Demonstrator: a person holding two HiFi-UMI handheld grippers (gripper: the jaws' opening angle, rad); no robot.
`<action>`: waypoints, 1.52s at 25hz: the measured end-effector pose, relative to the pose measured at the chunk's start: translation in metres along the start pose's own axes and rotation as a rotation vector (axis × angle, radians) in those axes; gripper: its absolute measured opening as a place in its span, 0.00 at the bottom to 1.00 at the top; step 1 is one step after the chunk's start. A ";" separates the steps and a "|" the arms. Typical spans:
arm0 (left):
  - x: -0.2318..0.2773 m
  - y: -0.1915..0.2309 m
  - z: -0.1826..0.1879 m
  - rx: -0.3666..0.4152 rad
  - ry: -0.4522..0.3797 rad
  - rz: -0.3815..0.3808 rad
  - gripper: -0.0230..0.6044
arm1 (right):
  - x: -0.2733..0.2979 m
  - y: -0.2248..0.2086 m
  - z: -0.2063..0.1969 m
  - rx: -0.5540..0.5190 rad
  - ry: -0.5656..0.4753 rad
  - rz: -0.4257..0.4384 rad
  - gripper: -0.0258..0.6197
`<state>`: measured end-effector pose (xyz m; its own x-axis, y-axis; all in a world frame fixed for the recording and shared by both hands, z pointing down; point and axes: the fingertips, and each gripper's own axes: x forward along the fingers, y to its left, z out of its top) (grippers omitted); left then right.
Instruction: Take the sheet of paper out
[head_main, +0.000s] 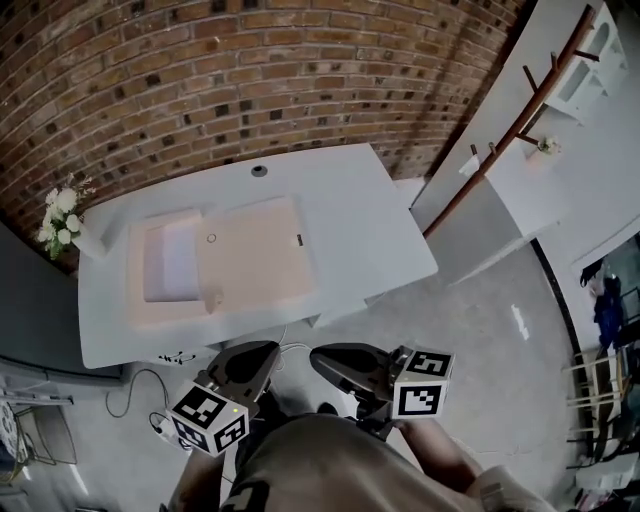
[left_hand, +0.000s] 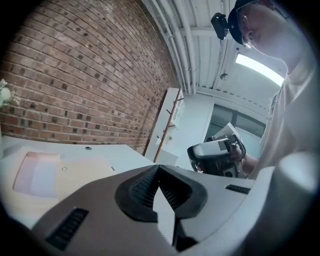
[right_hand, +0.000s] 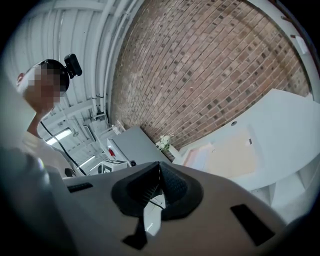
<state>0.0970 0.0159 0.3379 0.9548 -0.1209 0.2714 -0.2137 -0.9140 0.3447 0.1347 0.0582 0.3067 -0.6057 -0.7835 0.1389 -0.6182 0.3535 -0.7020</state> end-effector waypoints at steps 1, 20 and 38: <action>-0.003 0.004 0.001 0.000 -0.001 -0.005 0.06 | 0.004 0.000 0.000 0.004 -0.001 -0.006 0.08; -0.104 0.104 0.002 -0.084 -0.093 0.168 0.06 | 0.138 0.025 -0.019 0.034 0.179 0.114 0.08; -0.148 0.170 -0.007 -0.181 -0.146 0.400 0.06 | 0.217 0.002 -0.020 0.161 0.371 0.258 0.08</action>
<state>-0.0816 -0.1189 0.3625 0.8064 -0.5151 0.2906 -0.5914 -0.7037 0.3938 -0.0084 -0.1012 0.3492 -0.8851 -0.4351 0.1649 -0.3565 0.4062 -0.8414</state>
